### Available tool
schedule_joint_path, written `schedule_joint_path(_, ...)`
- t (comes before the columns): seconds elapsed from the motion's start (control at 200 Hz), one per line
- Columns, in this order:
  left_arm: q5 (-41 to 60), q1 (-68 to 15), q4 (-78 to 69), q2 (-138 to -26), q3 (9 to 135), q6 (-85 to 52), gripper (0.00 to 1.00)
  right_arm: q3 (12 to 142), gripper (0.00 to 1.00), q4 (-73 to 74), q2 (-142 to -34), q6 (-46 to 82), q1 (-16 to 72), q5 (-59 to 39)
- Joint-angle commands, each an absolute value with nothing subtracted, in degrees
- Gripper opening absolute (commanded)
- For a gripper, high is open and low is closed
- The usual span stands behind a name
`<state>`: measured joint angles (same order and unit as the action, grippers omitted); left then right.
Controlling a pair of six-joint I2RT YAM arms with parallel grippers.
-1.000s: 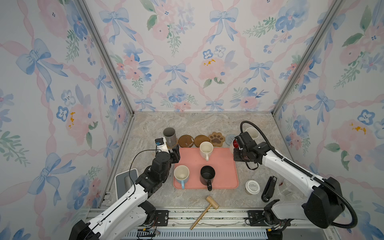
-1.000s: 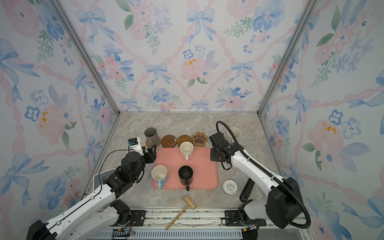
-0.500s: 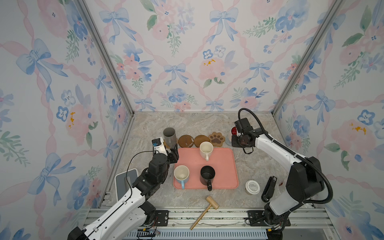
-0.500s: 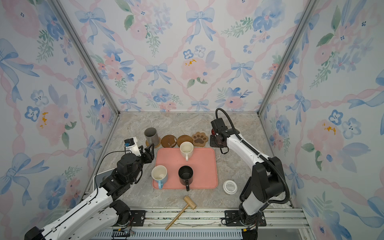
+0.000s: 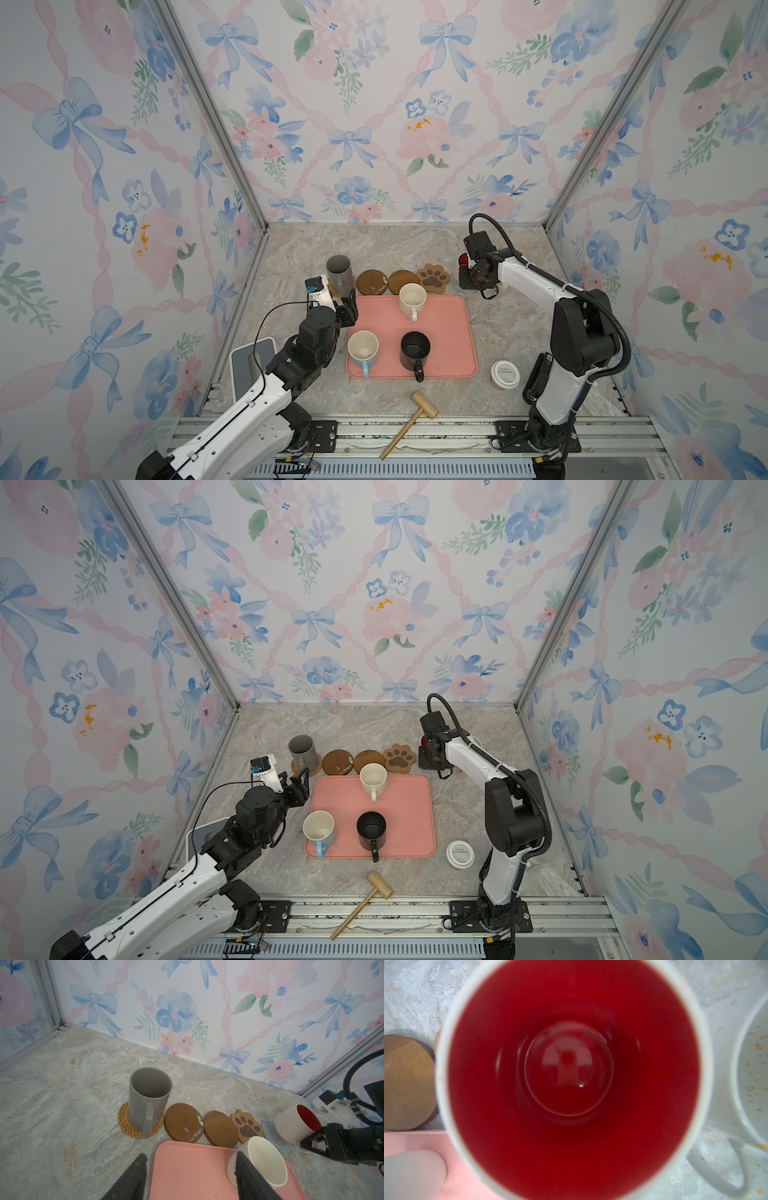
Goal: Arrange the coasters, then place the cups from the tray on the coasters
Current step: 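Lower the red-lined mug onto the blue rope coaster with the right gripper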
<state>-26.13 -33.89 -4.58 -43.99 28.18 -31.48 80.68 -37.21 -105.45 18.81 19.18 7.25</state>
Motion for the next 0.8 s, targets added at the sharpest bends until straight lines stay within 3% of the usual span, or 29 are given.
schedule_joint_path(0.0,-26.9,-34.1,-3.9,-44.3,28.0,-30.3,0.64,83.3,0.00,-34.7,-106.3,18.0,18.4,7.9)
schedule_joint_path(0.795,-27.3,-34.2,-3.8,-44.6,28.2,-29.9,0.64,84.9,0.00,-33.9,-110.3,17.6,17.9,8.9)
